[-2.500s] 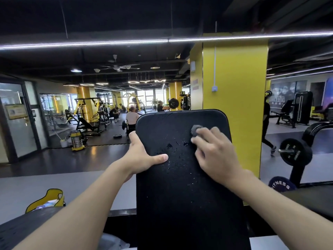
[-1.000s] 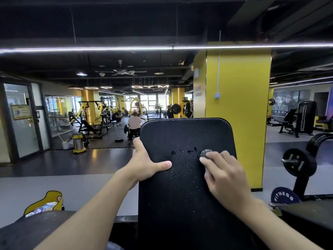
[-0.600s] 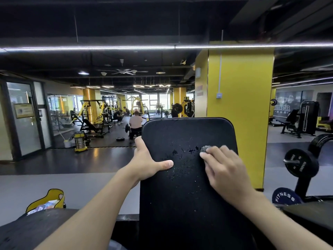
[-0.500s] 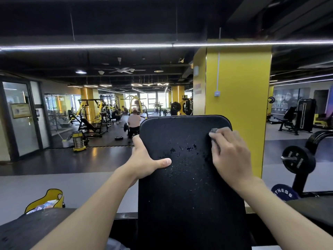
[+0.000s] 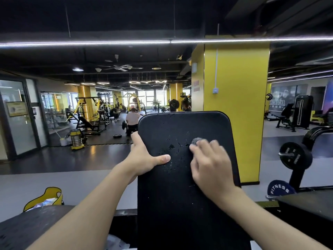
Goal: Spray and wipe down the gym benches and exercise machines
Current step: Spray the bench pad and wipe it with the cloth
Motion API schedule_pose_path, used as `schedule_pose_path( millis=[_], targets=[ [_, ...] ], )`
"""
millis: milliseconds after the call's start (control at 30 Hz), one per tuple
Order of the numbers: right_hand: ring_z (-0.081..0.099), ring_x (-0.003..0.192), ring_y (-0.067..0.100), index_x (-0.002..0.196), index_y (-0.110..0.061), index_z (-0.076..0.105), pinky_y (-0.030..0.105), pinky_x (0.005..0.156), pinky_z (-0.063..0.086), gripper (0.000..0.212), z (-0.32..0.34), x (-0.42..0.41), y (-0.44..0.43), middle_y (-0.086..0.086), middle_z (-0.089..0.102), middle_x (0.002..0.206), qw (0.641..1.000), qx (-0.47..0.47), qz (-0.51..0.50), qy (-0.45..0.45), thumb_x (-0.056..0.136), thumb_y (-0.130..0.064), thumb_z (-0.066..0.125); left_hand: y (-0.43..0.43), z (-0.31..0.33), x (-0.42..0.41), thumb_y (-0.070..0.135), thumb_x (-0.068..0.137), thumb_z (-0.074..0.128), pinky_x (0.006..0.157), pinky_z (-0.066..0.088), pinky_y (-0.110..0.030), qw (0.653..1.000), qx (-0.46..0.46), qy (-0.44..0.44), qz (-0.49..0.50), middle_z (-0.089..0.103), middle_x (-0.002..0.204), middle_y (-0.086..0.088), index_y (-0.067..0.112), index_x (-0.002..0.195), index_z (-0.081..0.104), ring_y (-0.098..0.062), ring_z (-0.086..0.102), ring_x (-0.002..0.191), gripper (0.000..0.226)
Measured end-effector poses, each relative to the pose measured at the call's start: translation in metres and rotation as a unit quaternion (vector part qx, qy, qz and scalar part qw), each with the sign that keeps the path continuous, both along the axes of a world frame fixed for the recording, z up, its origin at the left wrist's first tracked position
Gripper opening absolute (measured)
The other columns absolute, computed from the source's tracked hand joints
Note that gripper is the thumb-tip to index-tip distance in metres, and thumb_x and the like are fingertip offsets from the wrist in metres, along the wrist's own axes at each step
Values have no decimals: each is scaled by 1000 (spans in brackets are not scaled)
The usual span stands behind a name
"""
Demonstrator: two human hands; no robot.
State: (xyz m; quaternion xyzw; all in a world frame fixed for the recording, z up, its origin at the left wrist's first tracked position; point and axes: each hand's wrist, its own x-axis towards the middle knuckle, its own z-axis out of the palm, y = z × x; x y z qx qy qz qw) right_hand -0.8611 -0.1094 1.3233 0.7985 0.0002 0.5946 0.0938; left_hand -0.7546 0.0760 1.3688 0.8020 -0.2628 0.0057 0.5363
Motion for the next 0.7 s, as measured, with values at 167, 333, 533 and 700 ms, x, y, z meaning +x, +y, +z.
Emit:
schedule_pose_path(
  millis=[167,333,533,700],
  targets=[
    [52,78,30,99,-9,69,41,61,46,20,34,2,-30,6,62,99,999,-32,-6,18,80,-4,64,-1,0,0,33,69,92,110,43,-47,1000,-8,4,-3,38,143,-3,35,131,14,-24,45,129,99],
    [51,77,31,94,-9,67,43,62,44,19,10,4,3,8,62,98,999,-35,-1,29,78,-8,57,0,-3,2,36,66,93,108,45,-47,1000,-5,2,1,40,140,-4,38,120,15,-24,46,127,94],
    [53,80,30,109,-10,65,41,66,45,29,40,6,-23,6,63,103,999,-23,7,36,80,-6,64,0,-4,2,35,66,93,109,44,-47,1000,-11,7,-7,38,141,-3,35,131,13,-23,45,128,103],
    [51,75,31,106,-4,67,44,64,45,27,2,8,15,10,62,96,997,-54,34,42,82,-9,59,0,-4,4,39,62,94,107,46,-47,1000,-3,2,4,40,138,-3,39,123,16,-23,47,126,99]
  ],
)
